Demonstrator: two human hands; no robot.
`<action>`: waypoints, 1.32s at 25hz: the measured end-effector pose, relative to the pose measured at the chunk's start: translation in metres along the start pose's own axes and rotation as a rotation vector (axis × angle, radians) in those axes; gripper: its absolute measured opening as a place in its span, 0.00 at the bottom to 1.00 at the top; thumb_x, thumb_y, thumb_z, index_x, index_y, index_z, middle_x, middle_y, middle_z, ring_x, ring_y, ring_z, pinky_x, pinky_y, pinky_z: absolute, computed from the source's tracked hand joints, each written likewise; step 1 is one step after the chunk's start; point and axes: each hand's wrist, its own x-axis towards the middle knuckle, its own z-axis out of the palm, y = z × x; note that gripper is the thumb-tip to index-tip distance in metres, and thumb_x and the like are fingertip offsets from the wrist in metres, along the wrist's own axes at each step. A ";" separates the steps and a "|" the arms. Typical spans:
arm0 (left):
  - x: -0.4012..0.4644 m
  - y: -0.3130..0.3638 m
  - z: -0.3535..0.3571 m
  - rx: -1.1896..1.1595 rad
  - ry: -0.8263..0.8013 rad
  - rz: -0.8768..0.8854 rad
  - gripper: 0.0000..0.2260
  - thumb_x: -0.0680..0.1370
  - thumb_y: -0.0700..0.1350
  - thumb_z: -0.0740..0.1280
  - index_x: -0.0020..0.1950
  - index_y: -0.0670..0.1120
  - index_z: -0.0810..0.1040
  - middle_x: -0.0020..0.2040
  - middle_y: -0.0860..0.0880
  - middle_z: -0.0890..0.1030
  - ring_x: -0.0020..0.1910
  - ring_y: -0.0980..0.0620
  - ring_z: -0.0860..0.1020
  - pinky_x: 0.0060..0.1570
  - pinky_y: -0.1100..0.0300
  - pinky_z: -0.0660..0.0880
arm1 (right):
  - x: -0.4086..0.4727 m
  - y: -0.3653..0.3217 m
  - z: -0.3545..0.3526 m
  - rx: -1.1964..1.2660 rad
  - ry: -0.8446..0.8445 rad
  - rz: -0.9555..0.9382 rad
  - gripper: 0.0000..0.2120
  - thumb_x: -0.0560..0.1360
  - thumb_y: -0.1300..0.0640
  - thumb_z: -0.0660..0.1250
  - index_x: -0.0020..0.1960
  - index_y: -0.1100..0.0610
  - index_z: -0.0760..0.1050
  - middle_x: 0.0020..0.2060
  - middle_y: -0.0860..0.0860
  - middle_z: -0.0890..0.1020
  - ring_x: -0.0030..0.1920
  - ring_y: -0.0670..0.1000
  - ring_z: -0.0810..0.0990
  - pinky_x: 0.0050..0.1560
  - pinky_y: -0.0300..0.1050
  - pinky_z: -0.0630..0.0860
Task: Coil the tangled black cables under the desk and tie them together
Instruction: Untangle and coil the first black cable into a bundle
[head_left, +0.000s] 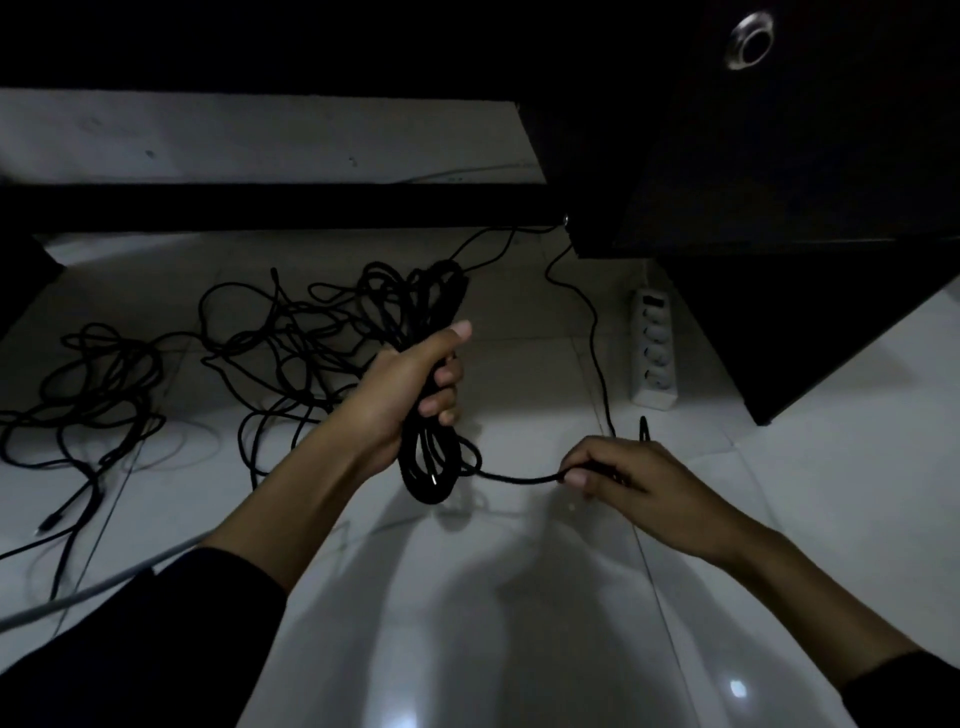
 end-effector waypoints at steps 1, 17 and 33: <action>-0.001 0.000 0.002 0.078 -0.020 -0.011 0.15 0.79 0.47 0.65 0.35 0.47 0.67 0.27 0.51 0.64 0.21 0.55 0.59 0.25 0.62 0.65 | 0.003 -0.004 -0.003 -0.054 0.002 -0.044 0.05 0.78 0.53 0.64 0.48 0.50 0.79 0.41 0.43 0.79 0.45 0.46 0.79 0.44 0.37 0.73; -0.015 -0.017 0.029 0.302 -0.304 -0.097 0.10 0.80 0.46 0.62 0.44 0.43 0.78 0.32 0.46 0.79 0.33 0.50 0.80 0.38 0.55 0.80 | 0.022 -0.061 0.002 -0.395 0.285 -0.315 0.21 0.69 0.51 0.75 0.48 0.48 0.62 0.37 0.39 0.68 0.37 0.39 0.71 0.31 0.30 0.66; -0.012 -0.006 0.004 0.309 -0.224 -0.184 0.24 0.76 0.47 0.70 0.21 0.51 0.68 0.22 0.52 0.61 0.22 0.55 0.58 0.27 0.62 0.64 | 0.018 0.003 -0.029 -0.747 0.245 -0.100 0.20 0.79 0.38 0.50 0.38 0.51 0.66 0.30 0.46 0.75 0.32 0.50 0.76 0.36 0.45 0.67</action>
